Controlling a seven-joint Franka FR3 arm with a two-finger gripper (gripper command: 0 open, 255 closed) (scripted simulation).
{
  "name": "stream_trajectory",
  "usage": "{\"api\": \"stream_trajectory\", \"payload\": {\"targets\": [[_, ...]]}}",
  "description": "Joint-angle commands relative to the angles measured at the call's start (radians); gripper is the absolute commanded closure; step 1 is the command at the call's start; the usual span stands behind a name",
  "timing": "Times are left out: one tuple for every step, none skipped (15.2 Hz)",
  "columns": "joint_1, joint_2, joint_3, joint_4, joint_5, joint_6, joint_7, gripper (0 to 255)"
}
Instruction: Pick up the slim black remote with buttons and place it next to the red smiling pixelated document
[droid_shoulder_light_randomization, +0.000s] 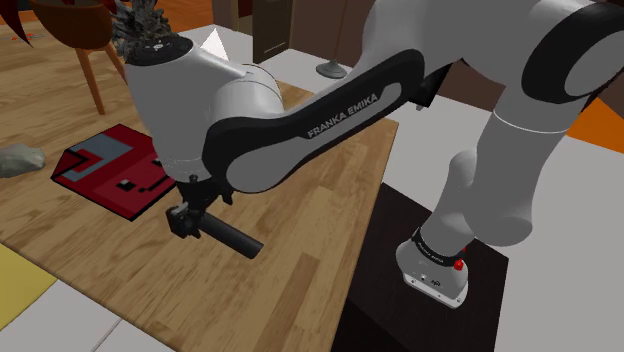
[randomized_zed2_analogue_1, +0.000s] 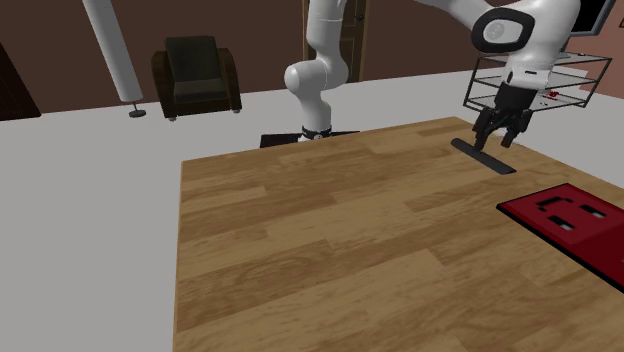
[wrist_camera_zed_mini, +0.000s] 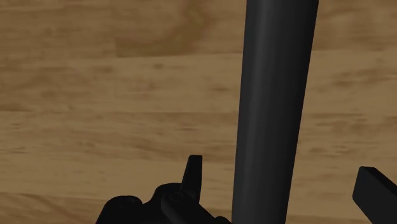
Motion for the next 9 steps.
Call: {"api": "stream_trajectory", "payload": {"targets": [[0.000,-0.018,0.003,0.041,0.010,-0.057,-0.008,0],[0.001,-0.025,0.004,0.059,0.014,-0.082,-0.011,0],[0.001,-0.025,0.004,0.059,0.014,-0.082,-0.011,0],[0.001,-0.025,0.004,0.058,0.014,-0.082,-0.011,0],[0.001,-0.025,0.004,0.059,0.014,-0.082,-0.011,0],[0.001,-0.025,0.004,0.059,0.014,-0.082,-0.011,0],[0.001,-0.025,0.004,0.059,0.014,-0.082,-0.011,0],[0.001,-0.025,0.004,0.059,0.014,-0.082,-0.011,0],[0.001,-0.025,0.004,0.059,0.014,-0.082,-0.011,0]]}}
